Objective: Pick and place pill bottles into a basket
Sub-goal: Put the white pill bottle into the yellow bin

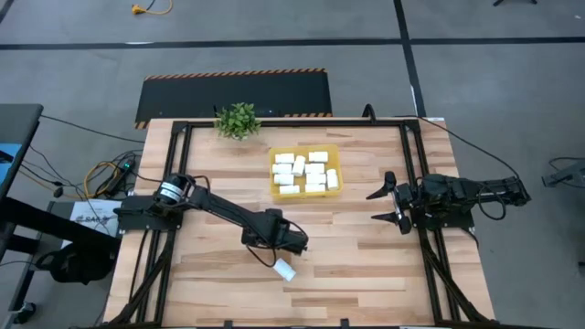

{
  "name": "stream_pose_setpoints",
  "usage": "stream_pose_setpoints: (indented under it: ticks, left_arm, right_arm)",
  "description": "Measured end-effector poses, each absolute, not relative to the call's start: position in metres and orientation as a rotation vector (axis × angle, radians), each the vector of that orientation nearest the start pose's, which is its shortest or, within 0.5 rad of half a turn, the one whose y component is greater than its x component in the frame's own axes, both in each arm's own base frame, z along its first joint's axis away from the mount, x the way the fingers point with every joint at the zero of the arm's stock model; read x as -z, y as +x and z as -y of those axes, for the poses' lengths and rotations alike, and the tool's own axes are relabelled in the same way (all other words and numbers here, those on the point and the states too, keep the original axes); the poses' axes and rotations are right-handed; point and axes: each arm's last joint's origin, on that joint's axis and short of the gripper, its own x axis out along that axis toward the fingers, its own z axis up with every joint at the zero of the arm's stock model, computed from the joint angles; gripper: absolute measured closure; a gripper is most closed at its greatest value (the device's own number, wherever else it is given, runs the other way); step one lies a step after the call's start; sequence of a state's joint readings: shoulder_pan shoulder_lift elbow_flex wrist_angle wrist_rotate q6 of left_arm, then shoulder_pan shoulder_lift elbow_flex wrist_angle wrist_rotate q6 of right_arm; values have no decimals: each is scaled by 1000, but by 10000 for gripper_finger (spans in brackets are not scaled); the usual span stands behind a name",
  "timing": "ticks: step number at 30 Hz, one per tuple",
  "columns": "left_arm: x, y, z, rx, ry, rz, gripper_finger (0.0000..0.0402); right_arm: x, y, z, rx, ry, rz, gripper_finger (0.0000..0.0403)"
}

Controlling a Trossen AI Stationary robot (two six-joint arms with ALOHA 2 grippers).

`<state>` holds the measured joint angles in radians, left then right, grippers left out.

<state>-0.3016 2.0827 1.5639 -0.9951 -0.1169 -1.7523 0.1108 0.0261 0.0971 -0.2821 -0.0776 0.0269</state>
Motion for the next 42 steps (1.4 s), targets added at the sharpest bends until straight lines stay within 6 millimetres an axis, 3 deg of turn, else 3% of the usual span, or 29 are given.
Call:
stream_pose_setpoints:
  ticks: [35,42]
  left_arm:
    - [-168,379,115,-1096,-1061,-1143,17]
    - [-168,379,115,-1089,-1053,-1148,43]
  right_arm:
    - [-167,90,-12,-185,23,-214,117]
    - [-167,90,-12,-185,23,-214,117]
